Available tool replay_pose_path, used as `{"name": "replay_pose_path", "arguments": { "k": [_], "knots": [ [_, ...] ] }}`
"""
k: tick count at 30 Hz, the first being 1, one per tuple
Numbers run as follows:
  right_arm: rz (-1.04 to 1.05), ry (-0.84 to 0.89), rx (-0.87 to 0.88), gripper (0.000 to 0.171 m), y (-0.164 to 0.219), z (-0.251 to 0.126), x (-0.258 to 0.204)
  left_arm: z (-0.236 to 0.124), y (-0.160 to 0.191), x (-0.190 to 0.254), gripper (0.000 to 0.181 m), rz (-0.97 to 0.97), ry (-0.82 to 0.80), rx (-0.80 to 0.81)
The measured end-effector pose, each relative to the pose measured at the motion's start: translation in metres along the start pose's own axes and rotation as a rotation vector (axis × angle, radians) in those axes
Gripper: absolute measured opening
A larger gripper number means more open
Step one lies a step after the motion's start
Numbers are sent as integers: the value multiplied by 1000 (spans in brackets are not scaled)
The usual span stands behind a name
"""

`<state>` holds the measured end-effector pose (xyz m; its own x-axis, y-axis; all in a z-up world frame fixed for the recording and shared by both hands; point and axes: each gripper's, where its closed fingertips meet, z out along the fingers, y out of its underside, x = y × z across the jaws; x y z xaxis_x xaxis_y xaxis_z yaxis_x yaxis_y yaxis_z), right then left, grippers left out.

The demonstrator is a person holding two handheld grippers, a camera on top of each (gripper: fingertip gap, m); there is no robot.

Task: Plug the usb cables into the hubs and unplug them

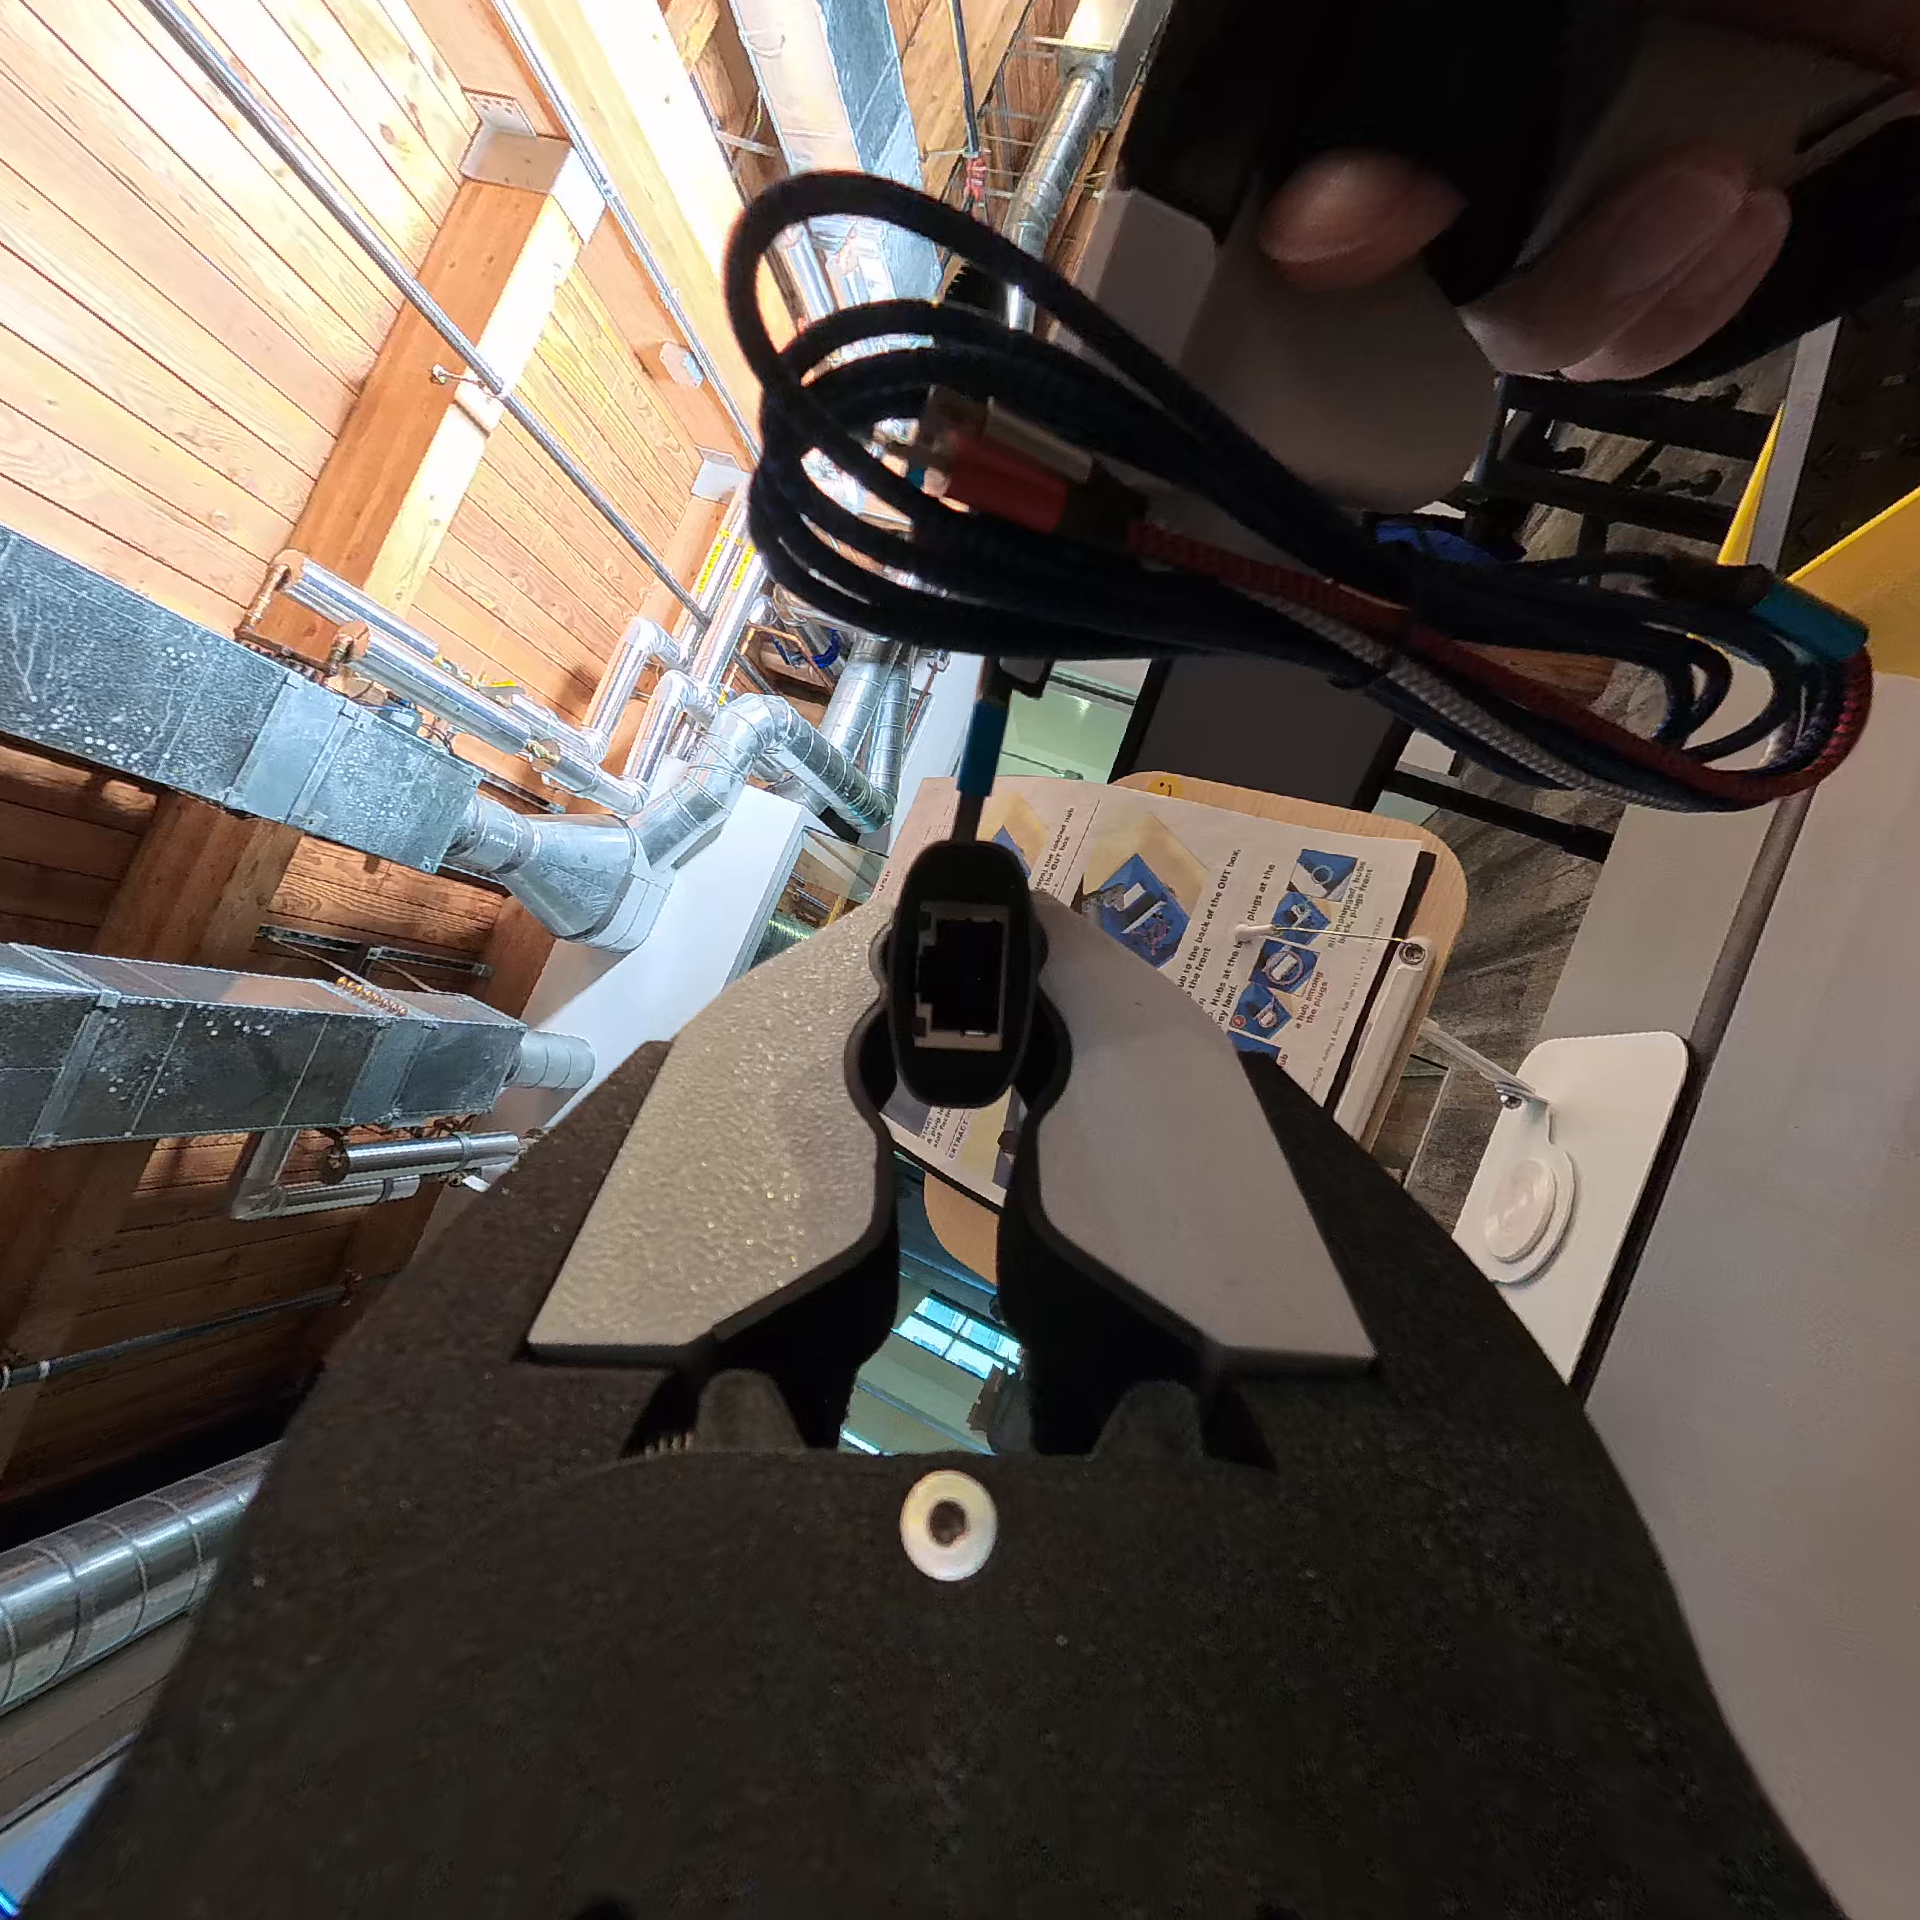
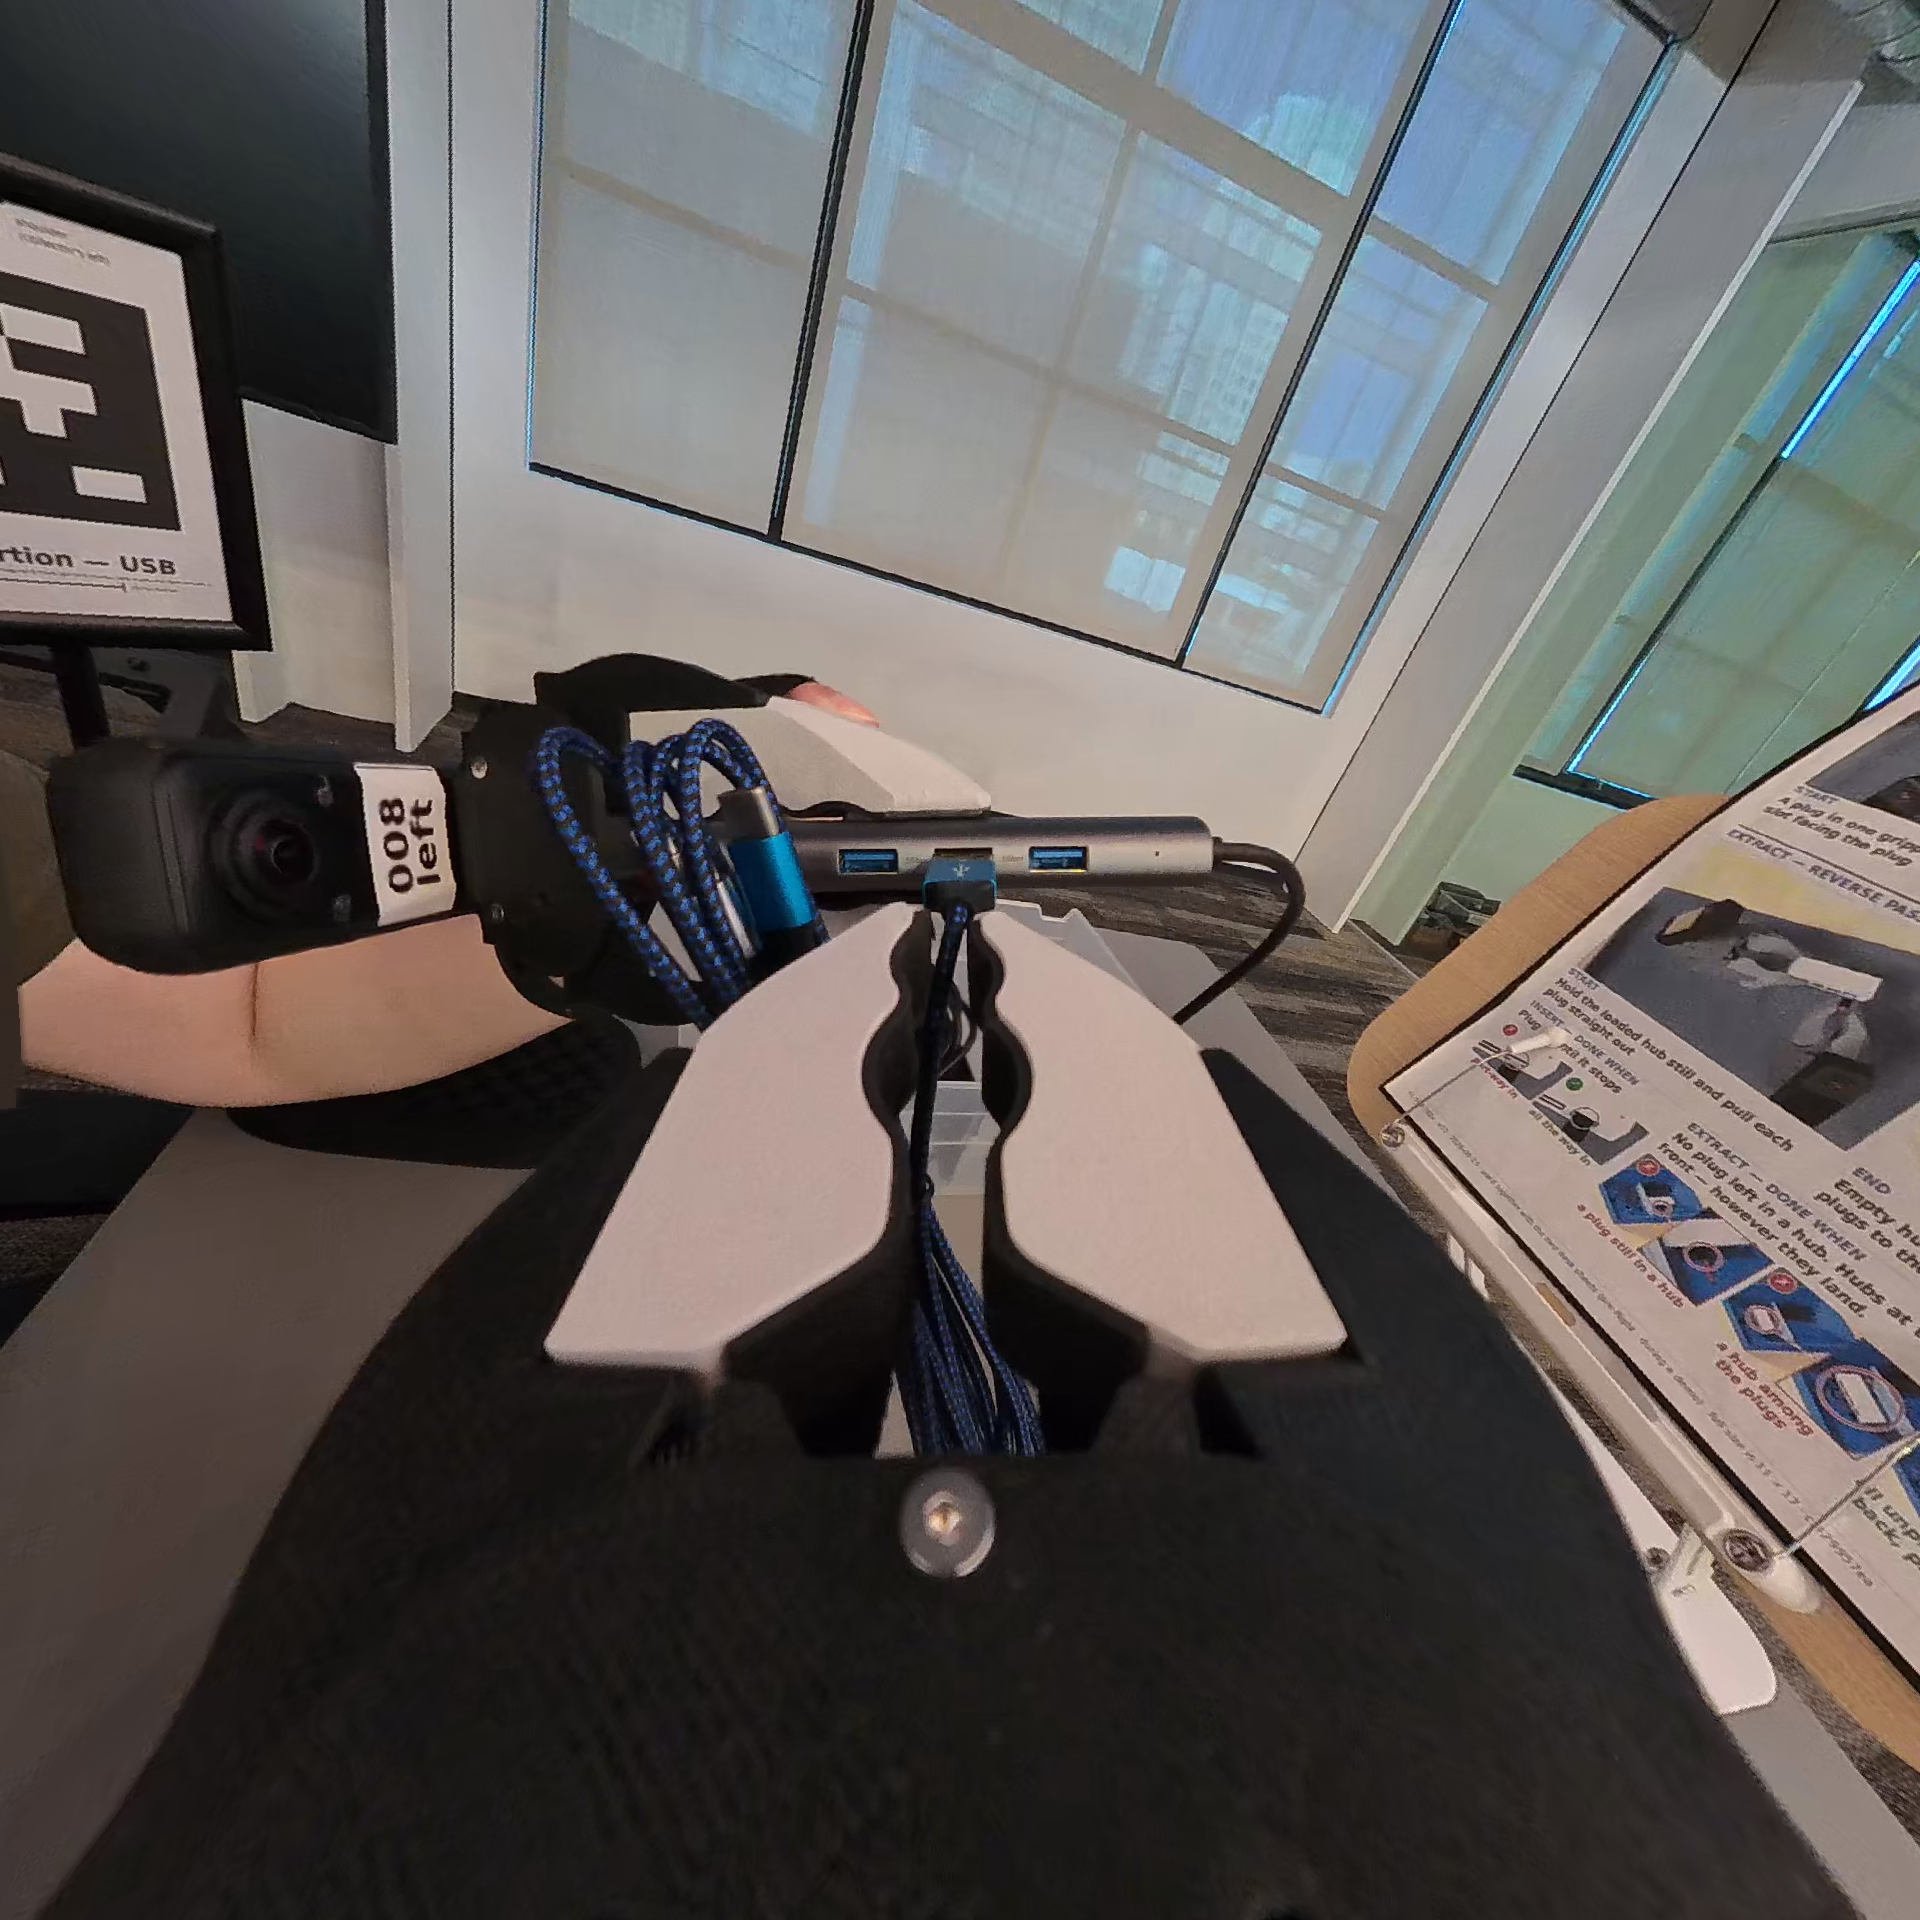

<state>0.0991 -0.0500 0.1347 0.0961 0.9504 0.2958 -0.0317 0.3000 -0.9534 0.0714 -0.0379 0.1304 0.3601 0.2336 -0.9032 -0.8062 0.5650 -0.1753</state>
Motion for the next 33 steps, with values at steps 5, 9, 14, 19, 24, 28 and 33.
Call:
{"name": "replay_pose_path", "arguments": {
  "k": [5,9,14,19,24,28,33],
  "knots": [
    [2,14,-9,7,0,1,1,0,0,-1,17,-5,-12,1],
    [6,14,-23,11,2,2,0,0,-2,1,17,15,-14,-1],
    [-58,36,-50,10,2,2,-2,-1,-2,0,17,19,-7,15],
    [-49,7,-84,8,5,-1,-2,-2,-4,4,17,36,24,32],
    [-1,-11,-150,7,10,-4,-2,-2,-5,7,17,58,35,38],
    [44,-20,-174,7,12,-5,-1,-1,-4,9,17,55,43,39],
    [63,-16,-208,6,17,-5,1,0,-2,13,17,65,54,34]
  ]
}}
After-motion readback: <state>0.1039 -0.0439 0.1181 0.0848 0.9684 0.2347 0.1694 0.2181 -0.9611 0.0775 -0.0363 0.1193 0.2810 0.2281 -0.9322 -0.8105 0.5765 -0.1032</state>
